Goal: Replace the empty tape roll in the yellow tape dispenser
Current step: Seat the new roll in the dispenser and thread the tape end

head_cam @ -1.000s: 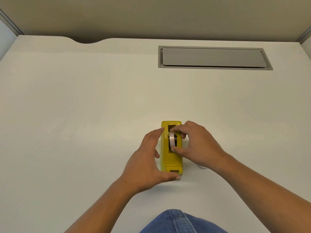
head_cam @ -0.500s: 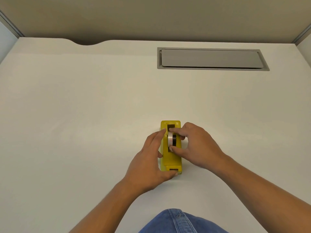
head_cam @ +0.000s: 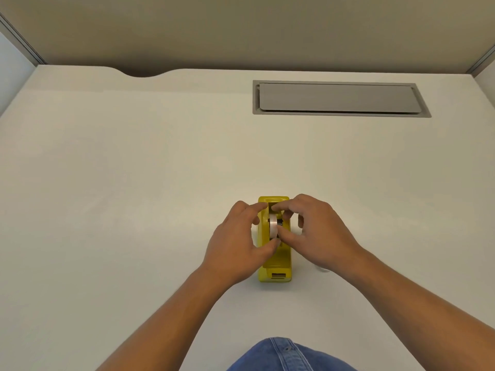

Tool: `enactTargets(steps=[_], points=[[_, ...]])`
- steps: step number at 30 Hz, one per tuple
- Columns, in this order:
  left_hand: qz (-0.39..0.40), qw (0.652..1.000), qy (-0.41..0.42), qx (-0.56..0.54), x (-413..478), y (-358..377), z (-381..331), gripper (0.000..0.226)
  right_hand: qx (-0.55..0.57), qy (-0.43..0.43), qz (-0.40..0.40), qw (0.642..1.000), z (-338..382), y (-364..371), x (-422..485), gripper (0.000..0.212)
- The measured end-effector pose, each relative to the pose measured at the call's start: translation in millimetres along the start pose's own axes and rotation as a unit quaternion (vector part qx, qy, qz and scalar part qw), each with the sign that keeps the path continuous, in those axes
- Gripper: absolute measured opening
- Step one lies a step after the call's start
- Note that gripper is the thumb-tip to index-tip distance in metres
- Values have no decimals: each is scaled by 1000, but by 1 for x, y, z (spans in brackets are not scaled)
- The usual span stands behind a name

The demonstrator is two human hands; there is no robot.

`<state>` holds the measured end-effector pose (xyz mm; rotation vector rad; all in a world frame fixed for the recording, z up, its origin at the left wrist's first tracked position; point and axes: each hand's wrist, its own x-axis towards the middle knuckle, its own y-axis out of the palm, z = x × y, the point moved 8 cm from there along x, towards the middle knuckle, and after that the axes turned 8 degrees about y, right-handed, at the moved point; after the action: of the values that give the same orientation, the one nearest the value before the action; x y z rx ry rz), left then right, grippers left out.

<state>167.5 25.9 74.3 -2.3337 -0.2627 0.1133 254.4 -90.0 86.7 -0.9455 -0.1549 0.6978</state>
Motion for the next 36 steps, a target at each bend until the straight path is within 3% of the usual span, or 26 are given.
enactTargets(steps=[5,12,22,36], points=[[7,1000,7,9,12,2,-4,39,11,5,3,1000,6,-3,9,24],[15,1000,4,20,16,7,0,29,-44,19,26,999,11,0,14,20],[6,1000,7,28,14,9,-1,31,-78,35,30,996,20,-1,20,2],[10,1000,15,12,12,8,2,47,-80,27,43,995,27,-2,14,13]])
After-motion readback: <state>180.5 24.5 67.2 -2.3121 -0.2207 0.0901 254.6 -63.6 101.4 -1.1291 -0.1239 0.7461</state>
